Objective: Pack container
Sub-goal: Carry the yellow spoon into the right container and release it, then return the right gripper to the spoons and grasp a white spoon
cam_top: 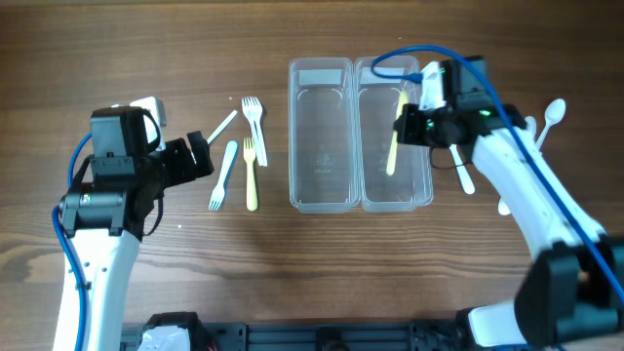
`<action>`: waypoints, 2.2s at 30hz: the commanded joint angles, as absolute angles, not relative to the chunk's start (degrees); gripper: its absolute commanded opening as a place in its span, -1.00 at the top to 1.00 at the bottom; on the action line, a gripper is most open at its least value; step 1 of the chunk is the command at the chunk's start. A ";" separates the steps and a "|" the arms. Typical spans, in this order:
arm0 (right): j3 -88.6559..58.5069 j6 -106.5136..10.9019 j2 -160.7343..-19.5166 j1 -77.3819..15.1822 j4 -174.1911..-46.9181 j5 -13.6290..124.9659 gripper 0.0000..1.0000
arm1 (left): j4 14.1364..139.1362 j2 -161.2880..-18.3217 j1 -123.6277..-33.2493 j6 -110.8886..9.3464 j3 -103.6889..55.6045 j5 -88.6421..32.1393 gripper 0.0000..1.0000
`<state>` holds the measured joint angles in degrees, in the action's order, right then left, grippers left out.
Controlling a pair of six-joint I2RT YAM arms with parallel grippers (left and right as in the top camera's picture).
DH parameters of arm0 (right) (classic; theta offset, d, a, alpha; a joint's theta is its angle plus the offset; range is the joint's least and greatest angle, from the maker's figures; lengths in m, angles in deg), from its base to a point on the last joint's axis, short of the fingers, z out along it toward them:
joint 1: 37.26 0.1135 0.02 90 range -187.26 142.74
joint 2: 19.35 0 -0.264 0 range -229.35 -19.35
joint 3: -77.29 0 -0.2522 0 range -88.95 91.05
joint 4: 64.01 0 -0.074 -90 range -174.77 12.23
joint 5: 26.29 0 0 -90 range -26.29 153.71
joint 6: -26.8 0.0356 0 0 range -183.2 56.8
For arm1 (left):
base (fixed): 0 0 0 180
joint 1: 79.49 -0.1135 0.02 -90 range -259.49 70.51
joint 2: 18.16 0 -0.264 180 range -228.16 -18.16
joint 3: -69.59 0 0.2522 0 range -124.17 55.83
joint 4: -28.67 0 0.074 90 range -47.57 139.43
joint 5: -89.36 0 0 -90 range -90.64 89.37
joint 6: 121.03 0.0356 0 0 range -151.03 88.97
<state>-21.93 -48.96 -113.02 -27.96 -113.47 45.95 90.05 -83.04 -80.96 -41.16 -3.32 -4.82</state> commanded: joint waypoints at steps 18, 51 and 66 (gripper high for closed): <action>-21.14 -44.90 -95.97 -56.18 -120.23 68.44 -0.02 | 90.29 -83.11 -81.31 -40.25 -4.28 -4.67 -0.99; -21.16 -46.76 -126.97 -62.19 -108.36 63.07 0.08 | 92.84 -83.11 -81.31 -40.29 -4.28 -4.67 -0.99; -21.16 -48.55 -134.00 -62.19 -109.60 62.39 0.59 | 92.84 -83.11 -81.31 -40.25 -4.28 -4.67 -1.00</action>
<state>-20.92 -48.55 -130.79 -62.26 -108.42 61.91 92.69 -83.06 -80.96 -41.16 -3.32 -4.82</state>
